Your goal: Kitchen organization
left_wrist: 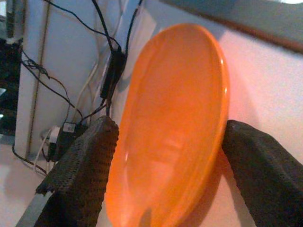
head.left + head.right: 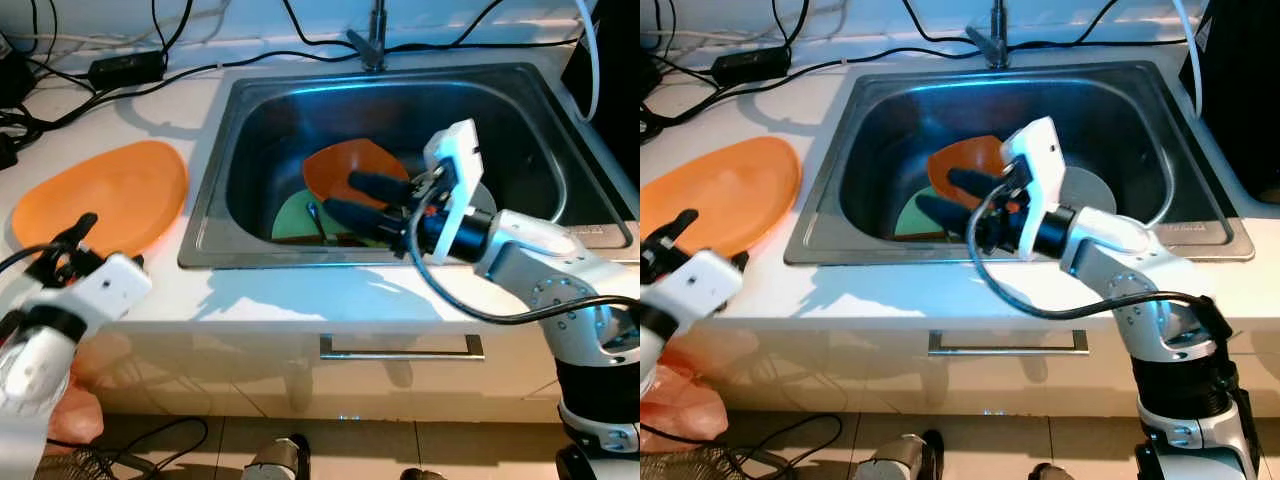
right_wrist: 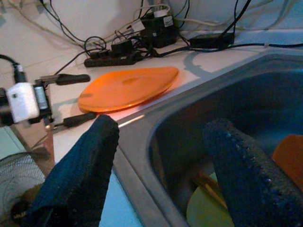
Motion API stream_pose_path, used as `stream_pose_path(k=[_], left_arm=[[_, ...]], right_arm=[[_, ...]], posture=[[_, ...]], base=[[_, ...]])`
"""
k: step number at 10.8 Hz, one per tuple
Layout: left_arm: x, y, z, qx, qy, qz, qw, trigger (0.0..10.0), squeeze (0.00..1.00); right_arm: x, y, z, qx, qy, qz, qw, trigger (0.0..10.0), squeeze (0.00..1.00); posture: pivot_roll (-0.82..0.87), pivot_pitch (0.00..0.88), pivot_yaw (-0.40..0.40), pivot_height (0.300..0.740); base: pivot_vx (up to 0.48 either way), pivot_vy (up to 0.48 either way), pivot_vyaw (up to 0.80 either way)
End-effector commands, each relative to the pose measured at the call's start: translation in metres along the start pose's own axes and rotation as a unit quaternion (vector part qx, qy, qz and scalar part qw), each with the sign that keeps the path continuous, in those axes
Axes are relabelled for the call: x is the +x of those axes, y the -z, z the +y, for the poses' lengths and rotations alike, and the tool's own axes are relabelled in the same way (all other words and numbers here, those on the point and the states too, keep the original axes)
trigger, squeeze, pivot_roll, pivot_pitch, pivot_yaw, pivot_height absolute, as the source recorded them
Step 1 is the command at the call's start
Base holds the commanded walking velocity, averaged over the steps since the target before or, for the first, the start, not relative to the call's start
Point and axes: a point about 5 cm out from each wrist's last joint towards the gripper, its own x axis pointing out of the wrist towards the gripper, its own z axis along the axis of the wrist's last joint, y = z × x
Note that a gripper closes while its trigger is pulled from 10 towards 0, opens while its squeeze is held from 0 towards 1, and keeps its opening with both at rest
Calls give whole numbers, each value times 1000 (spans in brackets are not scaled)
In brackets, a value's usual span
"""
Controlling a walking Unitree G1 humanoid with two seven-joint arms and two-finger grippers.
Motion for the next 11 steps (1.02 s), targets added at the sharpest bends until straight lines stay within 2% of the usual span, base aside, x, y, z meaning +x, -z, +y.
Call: stream_pose_path(k=[1, 2, 3, 4, 6, 7, 11], left_arm=[[1, 6, -4, 16, 14, 11, 1000, 10000, 0], [13, 9, -4, 0, 21, 15, 1000, 9569, 0], [18, 9, -5, -4, 31, 13, 999, 2863, 0], [27, 6, -5, -12, 42, 5, 999, 0, 0], [45, -3, 0, -20, 42, -16, 999, 0, 0], [48, -4, 2, -23, 42, -18, 999, 0, 0], [51, -3, 0, -36, 49, -24, 998, 0, 0]], right_arm=[[1, -3, 5, -13, -10, -4, 1000, 10000, 0], [0, -4, 7, -18, -15, -5, 1000, 10000, 0], [-1, -5, 8, -26, -24, -1, 999, 10000, 0], [-3, -4, 10, -69, -38, 16, 997, 10000, 0], [-5, -3, 6, -101, -31, 28, 994, 10000, 0], [-5, -3, 6, -106, -29, 30, 994, 10000, 0], [-6, 0, 3, -121, -28, 34, 992, 10000, 0]], posture=[[189, 173, 106, 740], [189, 173, 106, 740], [175, 170, 103, 740], [171, 171, 102, 740], [161, 169, 96, 740], [161, 169, 96, 740], [155, 165, 90, 740]], base=[[0, 0, 0], [0, 0, 0], [0, 0, 0], [0, 0, 0], [0, 0, 0], [0, 0, 0], [0, 0, 0]])
